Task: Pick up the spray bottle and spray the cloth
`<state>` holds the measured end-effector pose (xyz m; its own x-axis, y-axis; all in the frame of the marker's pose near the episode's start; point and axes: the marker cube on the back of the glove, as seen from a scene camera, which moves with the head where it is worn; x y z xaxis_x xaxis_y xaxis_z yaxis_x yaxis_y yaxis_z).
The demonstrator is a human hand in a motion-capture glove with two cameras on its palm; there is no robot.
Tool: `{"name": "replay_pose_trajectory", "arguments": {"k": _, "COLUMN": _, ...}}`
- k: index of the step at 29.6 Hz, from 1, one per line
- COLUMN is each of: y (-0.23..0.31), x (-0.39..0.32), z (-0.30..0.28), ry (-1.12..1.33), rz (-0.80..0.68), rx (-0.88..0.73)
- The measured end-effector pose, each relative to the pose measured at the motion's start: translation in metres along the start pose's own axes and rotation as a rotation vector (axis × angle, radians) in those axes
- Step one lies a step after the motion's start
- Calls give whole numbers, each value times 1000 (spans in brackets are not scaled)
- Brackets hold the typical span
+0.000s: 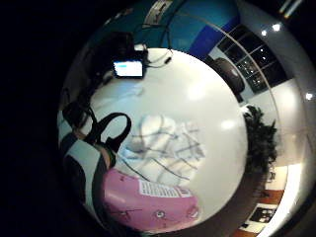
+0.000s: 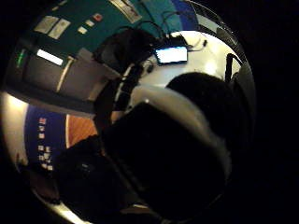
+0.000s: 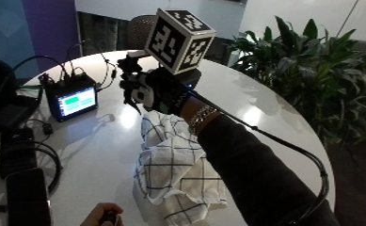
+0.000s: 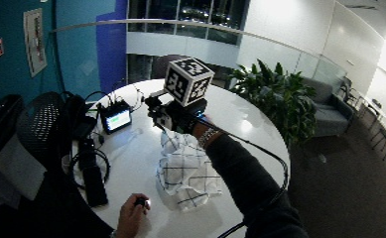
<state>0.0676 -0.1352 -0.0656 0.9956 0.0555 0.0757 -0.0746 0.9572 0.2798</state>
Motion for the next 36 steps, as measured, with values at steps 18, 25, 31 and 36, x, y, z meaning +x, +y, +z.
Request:
{"name": "replay_pose_trajectory", "arguments": {"k": 18, "y": -19, "x": -8, "z": 40, "ry": -934, "rz": 125, "rx": 566}}
{"name": "replay_pose_trajectory", "arguments": {"k": 25, "y": -13, "x": -4, "z": 82, "ry": -1042, "rz": 229, "rx": 639}}
{"name": "replay_pose_trajectory", "arguments": {"k": 31, "y": -16, "x": -2, "z": 95, "ry": -1023, "rz": 247, "rx": 671}}
{"name": "replay_pose_trajectory", "arguments": {"k": 36, "y": -18, "x": -2, "z": 97, "ry": -1002, "rz": 264, "rx": 672}}
